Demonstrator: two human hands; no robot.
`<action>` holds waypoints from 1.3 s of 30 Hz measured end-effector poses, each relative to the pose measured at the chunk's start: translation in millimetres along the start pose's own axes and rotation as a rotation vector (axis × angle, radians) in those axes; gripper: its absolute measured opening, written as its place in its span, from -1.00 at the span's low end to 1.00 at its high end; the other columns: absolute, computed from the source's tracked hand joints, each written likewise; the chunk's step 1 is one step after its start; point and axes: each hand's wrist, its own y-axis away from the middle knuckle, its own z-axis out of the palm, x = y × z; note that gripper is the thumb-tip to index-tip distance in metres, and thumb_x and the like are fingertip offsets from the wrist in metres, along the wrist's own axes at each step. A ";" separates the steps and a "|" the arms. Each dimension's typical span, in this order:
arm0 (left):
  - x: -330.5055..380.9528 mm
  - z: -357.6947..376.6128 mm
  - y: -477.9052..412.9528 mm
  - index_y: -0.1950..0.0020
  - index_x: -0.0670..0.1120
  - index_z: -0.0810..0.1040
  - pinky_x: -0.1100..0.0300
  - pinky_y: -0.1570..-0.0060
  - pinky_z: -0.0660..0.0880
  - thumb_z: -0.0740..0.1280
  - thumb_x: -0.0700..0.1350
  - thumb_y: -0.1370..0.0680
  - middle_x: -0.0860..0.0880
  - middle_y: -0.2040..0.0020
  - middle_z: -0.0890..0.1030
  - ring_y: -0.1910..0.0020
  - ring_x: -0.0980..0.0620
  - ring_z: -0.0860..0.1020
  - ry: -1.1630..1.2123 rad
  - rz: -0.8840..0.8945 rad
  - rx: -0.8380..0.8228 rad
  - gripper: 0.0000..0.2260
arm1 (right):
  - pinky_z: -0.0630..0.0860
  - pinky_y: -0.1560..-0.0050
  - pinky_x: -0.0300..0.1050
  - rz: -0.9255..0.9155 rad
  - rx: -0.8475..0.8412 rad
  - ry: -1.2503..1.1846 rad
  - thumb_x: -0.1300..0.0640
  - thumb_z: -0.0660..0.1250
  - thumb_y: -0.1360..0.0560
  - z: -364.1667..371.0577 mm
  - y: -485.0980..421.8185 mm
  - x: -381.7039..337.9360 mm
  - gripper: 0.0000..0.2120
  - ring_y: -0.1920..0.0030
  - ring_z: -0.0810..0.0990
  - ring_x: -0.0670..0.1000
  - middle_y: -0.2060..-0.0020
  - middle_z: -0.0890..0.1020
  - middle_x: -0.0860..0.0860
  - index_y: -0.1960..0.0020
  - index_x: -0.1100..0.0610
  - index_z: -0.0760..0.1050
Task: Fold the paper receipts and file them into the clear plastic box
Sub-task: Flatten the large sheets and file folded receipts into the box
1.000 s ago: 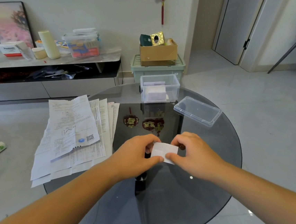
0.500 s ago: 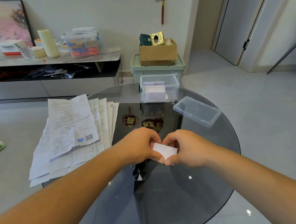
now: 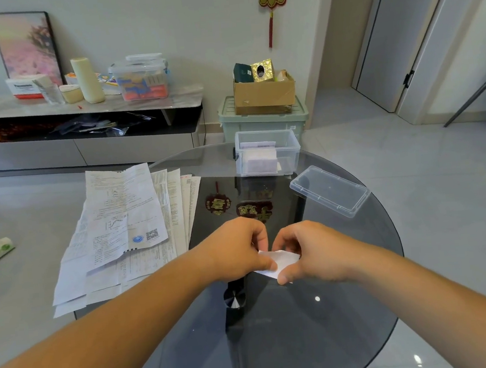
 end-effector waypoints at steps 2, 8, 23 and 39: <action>-1.0 0.0 0.2 0.10 0.03 0.56 0.28 0.26 0.45 0.57 -0.05 -0.40 0.10 0.18 0.58 0.29 0.17 0.50 0.038 -0.008 0.021 -0.78 | 0.49 0.23 -0.13 -0.006 0.009 -0.018 -0.06 0.62 -0.29 1.6 -1.0 0.7 -0.67 0.18 0.57 -0.04 0.19 0.60 -0.09 0.04 -0.12 0.55; -2.2 -6.6 1.8 -0.10 0.07 0.53 0.43 0.30 0.40 0.58 -0.12 -0.41 0.14 0.26 0.58 0.36 0.30 0.50 0.161 0.008 0.073 -0.64 | 0.47 0.22 -0.20 -0.062 0.133 -0.291 0.08 0.48 -0.48 -0.9 -0.7 9.3 -0.94 0.31 0.51 -0.16 0.32 0.61 -0.12 0.11 -0.04 0.61; -5.2 -90.4 -92.5 -0.30 0.06 0.50 0.21 -0.13 0.51 0.34 0.26 -0.52 0.11 -0.16 0.58 -0.10 0.18 0.54 -0.200 0.196 0.324 -0.56 | 0.49 0.14 -0.24 -0.120 0.528 -0.219 0.06 0.43 -0.53 -102.1 -93.0 9.6 -0.91 0.18 0.61 -0.14 0.25 0.67 -0.14 0.13 0.00 0.69; -27.8 -90.8 -202.9 -0.48 -0.02 0.29 -0.28 -0.53 -0.11 0.21 0.39 -0.50 -0.05 -0.50 0.34 -0.49 -0.08 0.29 -0.865 0.132 0.100 -0.31 | 0.55 0.04 -0.07 -0.093 0.581 0.078 0.02 0.42 -0.55 -139.3 -231.6 42.9 -0.89 0.12 0.61 -0.05 0.18 0.69 -0.10 0.08 -0.01 0.71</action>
